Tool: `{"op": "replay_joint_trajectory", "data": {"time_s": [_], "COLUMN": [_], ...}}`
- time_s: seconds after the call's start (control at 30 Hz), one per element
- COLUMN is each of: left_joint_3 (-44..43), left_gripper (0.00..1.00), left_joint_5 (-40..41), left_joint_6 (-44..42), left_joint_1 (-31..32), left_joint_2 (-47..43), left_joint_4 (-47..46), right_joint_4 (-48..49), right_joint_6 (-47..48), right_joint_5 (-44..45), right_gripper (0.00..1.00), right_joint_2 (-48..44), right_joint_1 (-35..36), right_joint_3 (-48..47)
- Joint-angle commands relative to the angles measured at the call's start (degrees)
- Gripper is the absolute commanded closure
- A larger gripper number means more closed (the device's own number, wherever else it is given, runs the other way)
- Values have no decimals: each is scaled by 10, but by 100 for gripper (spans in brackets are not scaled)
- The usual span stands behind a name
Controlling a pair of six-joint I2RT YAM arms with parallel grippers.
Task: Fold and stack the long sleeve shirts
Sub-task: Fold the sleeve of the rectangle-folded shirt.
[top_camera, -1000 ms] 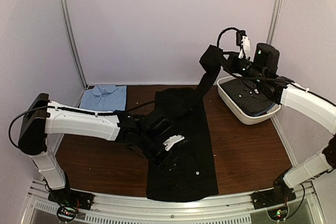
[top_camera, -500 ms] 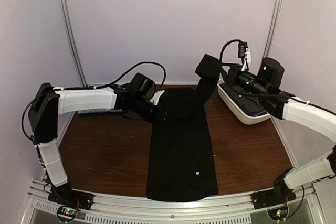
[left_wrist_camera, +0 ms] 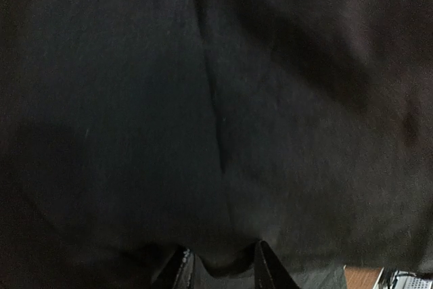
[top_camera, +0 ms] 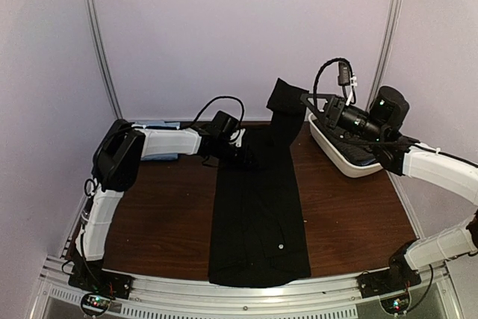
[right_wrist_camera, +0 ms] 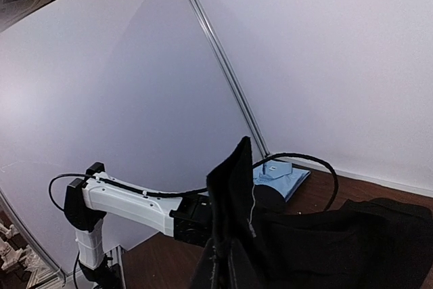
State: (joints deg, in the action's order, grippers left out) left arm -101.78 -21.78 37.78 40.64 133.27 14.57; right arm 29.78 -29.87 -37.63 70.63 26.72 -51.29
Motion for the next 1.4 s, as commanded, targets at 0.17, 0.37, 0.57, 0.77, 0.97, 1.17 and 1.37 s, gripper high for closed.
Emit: {"op": "replay_joint_trajectory", "data": {"time_s": [0.17,0.37,0.57,0.77,0.97,1.17,1.37], "left_joint_3": [-95,-121,-45,28,51,89,147], "left_gripper": [68,68,68,68,68,69,69], "left_joint_5": [-13,-37,-51,-64,-66,-56,-47], "left_joint_6": [42,47,52,67,70,82,90], "left_joint_1": [-4,-5,-10,-25,-35,-47,-65], "left_joint_2": [86,101,39,-8,-25,-55,-104], "left_joint_4": [-50,-51,-88,-125,-136,-141,-152], "right_joint_4": [-9,-28,-13,-20,-15,22,-3], "right_joint_6": [2,5,-4,-1,-7,-27,22], "right_joint_5": [-48,-39,-29,61,83,50,57], "right_gripper": [94,94,94,96,96,97,98], "right_joint_2": [12,24,30,11,12,12,47], "right_joint_1": [34,47,47,46,46,66,176], "right_joint_3": [-35,-27,15,29,27,47,63]}}
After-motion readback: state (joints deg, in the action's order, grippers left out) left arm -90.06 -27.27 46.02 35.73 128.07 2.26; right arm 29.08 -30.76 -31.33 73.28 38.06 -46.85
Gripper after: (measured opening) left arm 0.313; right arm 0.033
